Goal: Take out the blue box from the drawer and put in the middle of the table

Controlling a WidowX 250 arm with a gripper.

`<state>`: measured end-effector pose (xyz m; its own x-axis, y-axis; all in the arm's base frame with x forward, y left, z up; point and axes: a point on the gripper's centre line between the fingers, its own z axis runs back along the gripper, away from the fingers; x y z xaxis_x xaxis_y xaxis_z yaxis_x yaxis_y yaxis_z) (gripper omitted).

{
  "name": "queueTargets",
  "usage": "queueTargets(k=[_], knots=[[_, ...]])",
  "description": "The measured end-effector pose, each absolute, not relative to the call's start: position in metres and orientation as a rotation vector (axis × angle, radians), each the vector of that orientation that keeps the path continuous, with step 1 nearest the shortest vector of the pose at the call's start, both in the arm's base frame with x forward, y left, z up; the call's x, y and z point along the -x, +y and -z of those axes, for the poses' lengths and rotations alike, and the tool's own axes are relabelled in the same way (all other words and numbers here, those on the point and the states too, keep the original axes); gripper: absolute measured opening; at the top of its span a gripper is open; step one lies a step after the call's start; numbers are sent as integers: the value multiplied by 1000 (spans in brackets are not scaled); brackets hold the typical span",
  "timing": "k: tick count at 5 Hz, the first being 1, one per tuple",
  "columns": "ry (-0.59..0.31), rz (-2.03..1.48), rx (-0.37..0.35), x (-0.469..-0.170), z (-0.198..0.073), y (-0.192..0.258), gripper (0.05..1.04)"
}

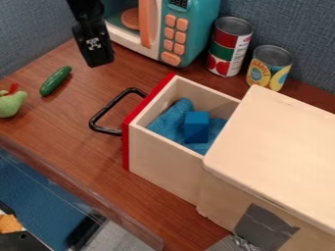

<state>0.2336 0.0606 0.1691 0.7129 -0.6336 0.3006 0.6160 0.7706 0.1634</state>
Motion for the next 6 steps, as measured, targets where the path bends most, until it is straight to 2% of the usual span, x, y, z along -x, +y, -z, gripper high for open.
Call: queueTargets(k=[1, 3, 4, 6], knots=[[-332, 681, -40, -231, -163, 59, 1000], [-293, 538, -50, -239, -158, 15, 1000], [-248, 405, -67, -241, -149, -1, 1000], [-247, 103, -34, -254, -140, -21, 1000]])
